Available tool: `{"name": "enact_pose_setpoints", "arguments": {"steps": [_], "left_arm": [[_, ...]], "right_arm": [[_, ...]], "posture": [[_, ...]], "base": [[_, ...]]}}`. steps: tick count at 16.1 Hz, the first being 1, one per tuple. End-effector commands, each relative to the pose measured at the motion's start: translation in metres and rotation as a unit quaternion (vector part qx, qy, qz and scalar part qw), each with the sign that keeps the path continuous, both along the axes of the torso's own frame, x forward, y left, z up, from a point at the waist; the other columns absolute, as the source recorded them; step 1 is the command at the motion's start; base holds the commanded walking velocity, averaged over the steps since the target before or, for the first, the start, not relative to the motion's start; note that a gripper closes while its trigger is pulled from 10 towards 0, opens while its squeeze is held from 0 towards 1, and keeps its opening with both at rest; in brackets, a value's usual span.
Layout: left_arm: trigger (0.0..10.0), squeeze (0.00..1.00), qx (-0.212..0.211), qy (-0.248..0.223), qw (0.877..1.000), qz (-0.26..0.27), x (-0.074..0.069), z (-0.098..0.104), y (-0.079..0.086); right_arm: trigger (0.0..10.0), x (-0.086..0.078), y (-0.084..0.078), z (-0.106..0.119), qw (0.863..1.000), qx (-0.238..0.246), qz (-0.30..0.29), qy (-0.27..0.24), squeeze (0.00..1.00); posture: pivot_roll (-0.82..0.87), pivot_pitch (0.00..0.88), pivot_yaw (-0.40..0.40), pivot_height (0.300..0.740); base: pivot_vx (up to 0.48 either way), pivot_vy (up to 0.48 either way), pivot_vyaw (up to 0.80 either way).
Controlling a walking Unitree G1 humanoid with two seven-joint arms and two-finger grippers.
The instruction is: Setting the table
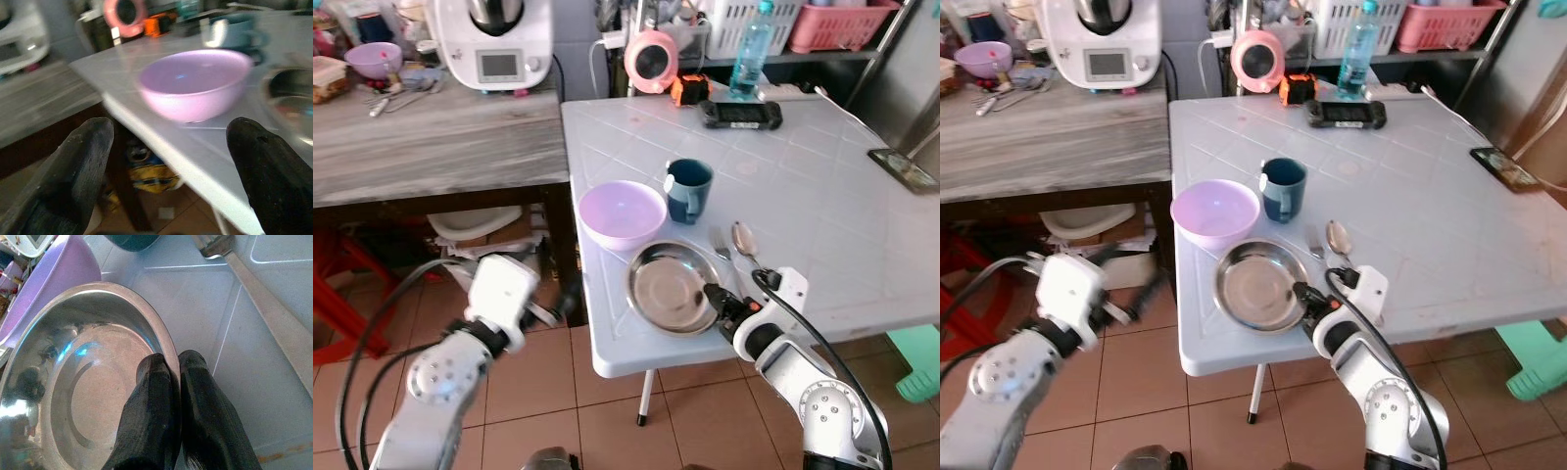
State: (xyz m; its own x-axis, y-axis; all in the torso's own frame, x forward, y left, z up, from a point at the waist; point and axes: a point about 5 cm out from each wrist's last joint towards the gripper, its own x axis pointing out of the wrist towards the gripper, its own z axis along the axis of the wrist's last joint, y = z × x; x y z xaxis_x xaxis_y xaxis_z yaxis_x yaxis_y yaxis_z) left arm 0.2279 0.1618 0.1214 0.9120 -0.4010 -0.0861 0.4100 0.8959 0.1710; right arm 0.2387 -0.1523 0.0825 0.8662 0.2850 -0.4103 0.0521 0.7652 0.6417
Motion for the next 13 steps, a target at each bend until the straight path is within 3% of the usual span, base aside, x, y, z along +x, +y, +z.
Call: {"name": "enact_pose_setpoints", "arguments": {"steps": [1,3,4,5,13], "left_arm": [[10.0,0.00,-0.014,0.018,0.999,0.043,0.005,-0.004,0.009],[10.0,0.00,-0.024,0.031,0.996,0.085,0.009,-0.008,0.015],[10.0,0.00,-0.022,0.032,0.995,0.092,0.009,-0.009,0.016],[10.0,0.00,-0.019,0.037,0.994,0.103,0.011,-0.011,0.017],[10.0,0.00,-0.030,0.031,0.985,0.169,0.027,-0.010,0.018]], "right_arm": [[0.0,-0.005,0.008,-0.005,1.000,0.001,0.011,0.023,0.00],[3.4,-0.008,0.014,-0.004,0.999,-0.007,0.028,0.021,0.00],[8.4,-0.008,0.015,-0.005,0.999,-0.012,0.033,0.022,0.00],[10.0,-0.009,0.015,-0.006,0.999,-0.018,0.038,0.023,0.00],[10.0,-0.006,0.014,-0.002,0.999,-0.026,0.035,0.007,0.00]], "posture": [[0.01,0.000,0.005,0.740],[0.00,0.000,0.002,0.740],[0.00,0.000,0.001,0.740],[0.00,0.000,0.000,0.740],[-0.02,0.000,-0.002,0.740]], "base": [[0.000,0.000,0.00],[0.000,0.000,0.00],[0.000,0.480,0.00],[0.000,0.480,0.00],[0.000,0.480,0.00]]}}
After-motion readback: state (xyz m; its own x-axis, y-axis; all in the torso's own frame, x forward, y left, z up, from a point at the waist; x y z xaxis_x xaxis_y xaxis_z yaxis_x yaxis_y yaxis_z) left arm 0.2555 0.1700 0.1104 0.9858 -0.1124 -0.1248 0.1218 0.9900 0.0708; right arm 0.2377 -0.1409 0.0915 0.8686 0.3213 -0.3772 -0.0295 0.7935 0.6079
